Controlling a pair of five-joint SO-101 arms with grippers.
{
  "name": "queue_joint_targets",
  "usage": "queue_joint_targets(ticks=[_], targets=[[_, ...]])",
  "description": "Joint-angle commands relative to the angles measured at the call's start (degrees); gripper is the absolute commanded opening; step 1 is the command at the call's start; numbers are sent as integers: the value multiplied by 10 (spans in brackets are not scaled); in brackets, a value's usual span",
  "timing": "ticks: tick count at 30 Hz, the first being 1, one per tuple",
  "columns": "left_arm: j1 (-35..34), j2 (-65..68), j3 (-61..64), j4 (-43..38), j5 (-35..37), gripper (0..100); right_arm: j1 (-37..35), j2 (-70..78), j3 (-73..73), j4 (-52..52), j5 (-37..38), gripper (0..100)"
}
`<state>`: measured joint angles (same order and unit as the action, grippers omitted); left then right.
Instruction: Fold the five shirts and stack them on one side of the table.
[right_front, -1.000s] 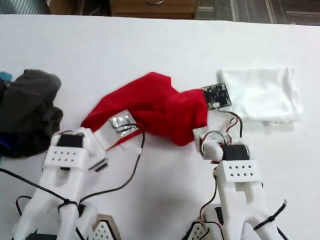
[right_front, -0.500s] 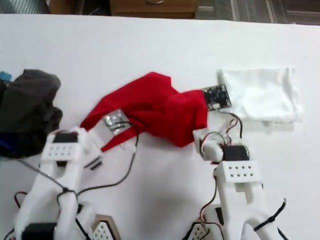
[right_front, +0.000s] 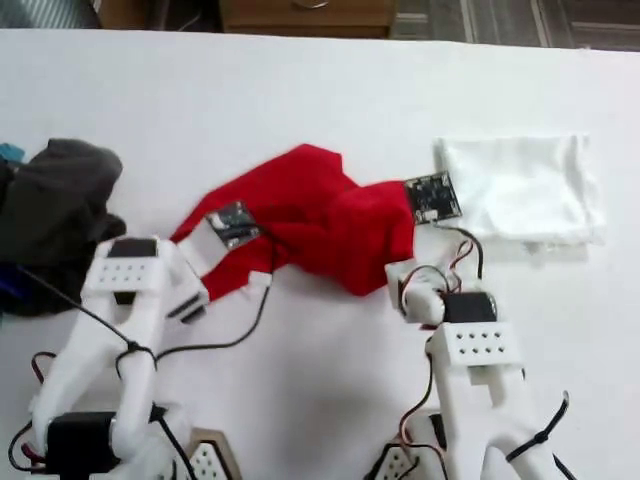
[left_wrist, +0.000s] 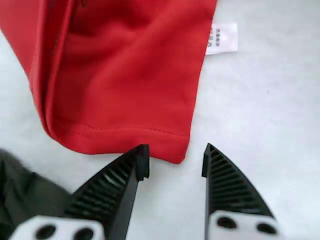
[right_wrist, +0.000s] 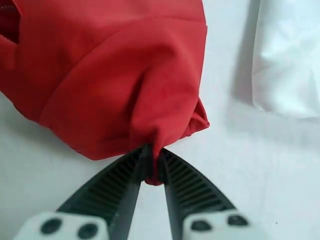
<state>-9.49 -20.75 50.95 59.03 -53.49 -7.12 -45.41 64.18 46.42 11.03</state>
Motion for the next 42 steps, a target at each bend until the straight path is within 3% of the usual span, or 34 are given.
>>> queue_joint_targets(ticks=[1,9,21,35,42], targets=[[-4,1,-34,27,-6,195,3,-18,-3,-9,-5,20],[0,4,-29,1,-9,195,3,-20,-3,-9,-4,20],[0,113,-53,-13,-7,194,3,-19,-3,-9,-4,20],[0,114,-54,-18,-6,193,3,-19,-3,-9,-4,20],[-2,96,-98,52,-10,192,3,-21,-3,-9,-3,20]])
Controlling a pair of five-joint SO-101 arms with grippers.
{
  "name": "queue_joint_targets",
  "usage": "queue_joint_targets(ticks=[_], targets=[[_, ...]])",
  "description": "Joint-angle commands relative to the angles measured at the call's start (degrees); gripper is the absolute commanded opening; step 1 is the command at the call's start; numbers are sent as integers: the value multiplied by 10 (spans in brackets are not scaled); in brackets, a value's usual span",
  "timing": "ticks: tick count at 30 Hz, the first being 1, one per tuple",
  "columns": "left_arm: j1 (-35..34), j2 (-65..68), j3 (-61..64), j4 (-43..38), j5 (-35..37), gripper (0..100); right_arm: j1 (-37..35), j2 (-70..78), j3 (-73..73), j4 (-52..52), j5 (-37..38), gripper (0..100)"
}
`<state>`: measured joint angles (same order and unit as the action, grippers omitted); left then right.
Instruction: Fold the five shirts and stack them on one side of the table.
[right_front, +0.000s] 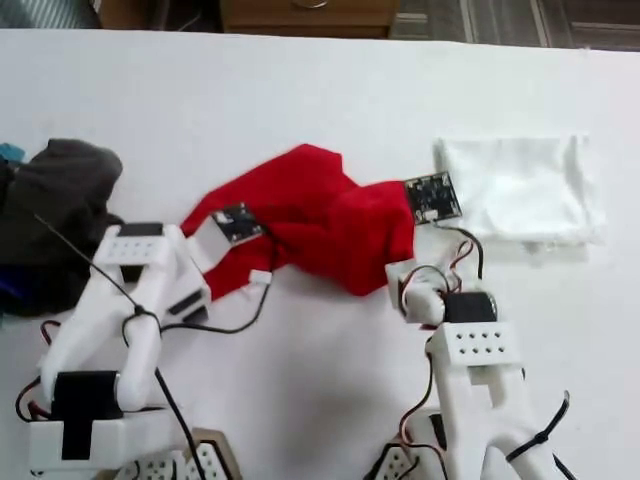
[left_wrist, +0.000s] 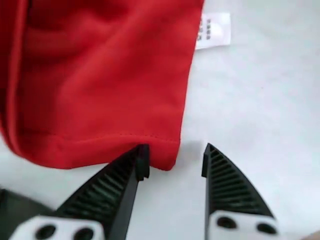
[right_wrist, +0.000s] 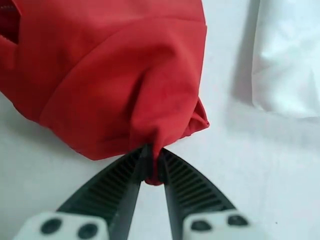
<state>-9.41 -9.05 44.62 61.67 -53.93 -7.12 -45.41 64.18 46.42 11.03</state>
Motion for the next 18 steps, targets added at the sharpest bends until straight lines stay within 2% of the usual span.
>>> queue_joint_targets(ticks=[1,10,18], targets=[[-3,-26,-41,25,-5,193,3,-21,-3,-9,-2,20],[11,-30,-51,22,-6,195,3,-19,-3,-9,-2,20],[11,-30,2,-49,-6,195,3,-19,-3,-9,-2,20]])
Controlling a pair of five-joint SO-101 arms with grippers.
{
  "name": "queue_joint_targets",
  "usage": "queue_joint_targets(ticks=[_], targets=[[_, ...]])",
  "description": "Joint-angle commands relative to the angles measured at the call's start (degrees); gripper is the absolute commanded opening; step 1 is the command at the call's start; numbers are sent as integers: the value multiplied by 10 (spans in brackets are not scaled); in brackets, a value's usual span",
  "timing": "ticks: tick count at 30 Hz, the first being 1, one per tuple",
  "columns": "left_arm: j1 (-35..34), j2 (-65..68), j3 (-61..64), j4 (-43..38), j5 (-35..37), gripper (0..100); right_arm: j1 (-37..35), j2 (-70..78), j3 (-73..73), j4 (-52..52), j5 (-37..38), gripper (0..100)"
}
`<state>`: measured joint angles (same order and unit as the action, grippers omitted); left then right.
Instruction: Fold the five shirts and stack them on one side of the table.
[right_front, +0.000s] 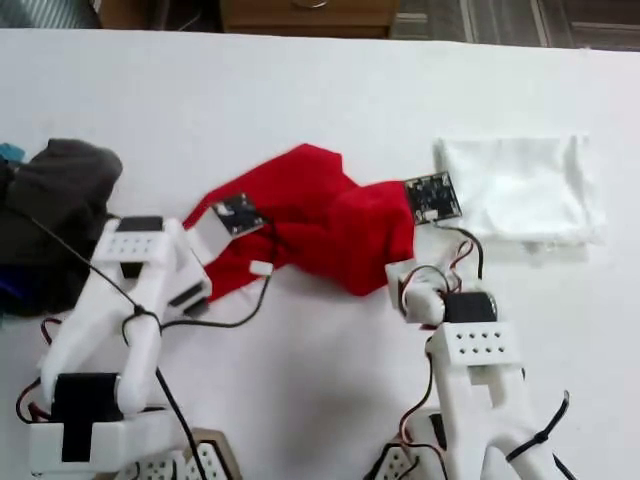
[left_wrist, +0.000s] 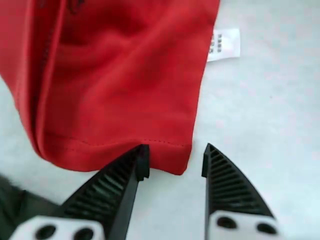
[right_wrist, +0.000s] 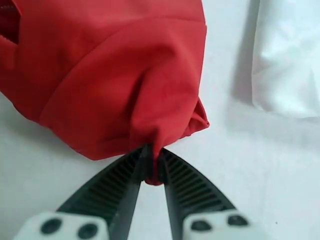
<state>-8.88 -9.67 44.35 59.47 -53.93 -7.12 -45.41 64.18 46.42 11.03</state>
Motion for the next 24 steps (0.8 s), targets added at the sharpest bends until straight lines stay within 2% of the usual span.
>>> queue_joint_targets(ticks=[1,14,24], targets=[[4,-24,6,-40,-4,195,3,-19,-3,-9,-2,20],[6,-21,8,-52,-4,196,3,-18,-3,-9,-2,20],[3,87,-40,-50,-1,195,3,-18,-3,-9,-2,20]])
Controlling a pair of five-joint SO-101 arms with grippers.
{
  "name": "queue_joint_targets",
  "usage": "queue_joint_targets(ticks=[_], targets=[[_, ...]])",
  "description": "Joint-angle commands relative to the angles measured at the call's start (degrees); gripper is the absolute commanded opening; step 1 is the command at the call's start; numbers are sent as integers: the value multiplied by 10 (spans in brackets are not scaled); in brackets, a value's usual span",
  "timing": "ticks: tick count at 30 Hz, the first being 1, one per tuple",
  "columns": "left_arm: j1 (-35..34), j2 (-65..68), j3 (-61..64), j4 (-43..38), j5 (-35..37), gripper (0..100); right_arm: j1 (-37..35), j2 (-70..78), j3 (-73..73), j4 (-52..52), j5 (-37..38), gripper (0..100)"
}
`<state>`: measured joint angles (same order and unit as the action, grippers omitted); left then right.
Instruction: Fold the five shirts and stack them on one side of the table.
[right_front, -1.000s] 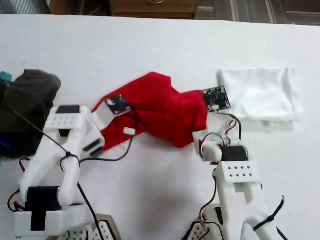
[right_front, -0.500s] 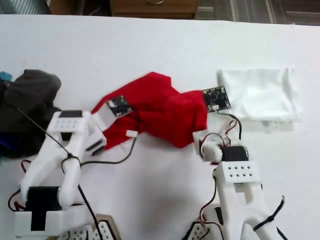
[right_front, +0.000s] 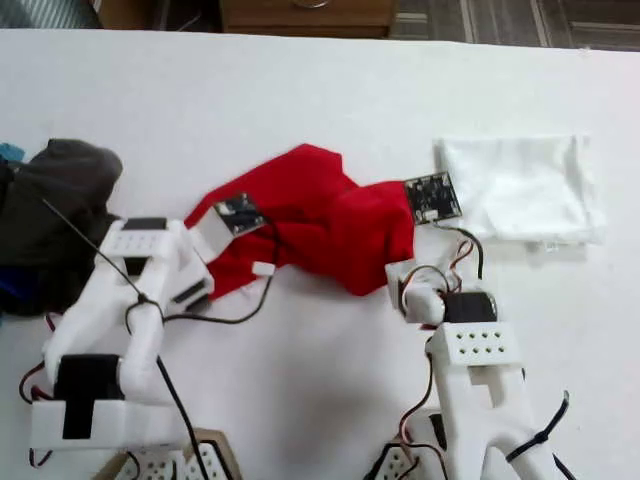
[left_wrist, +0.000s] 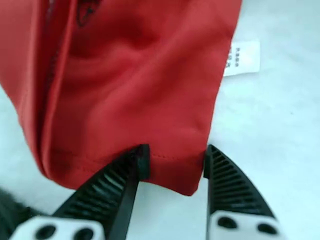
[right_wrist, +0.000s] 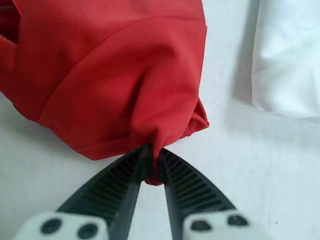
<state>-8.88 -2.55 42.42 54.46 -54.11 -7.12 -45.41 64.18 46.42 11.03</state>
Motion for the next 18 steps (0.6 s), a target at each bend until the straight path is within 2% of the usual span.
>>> queue_joint_targets(ticks=[1,6,7,10,11,15,18], targets=[[3,18,-26,4,1,195,3,-18,-3,-9,-2,20],[5,18,-33,20,-4,188,4,-18,-3,-9,-2,20],[4,17,-33,23,-4,165,4,-18,-3,-9,-2,20],[2,15,-33,25,1,7,4,-18,-3,-9,-2,20],[2,15,-33,25,1,34,4,-18,-3,-9,-2,20],[3,14,-40,37,2,26,6,-18,-3,-9,-2,20],[2,13,-71,77,2,25,7,-18,-3,-9,-4,20]])
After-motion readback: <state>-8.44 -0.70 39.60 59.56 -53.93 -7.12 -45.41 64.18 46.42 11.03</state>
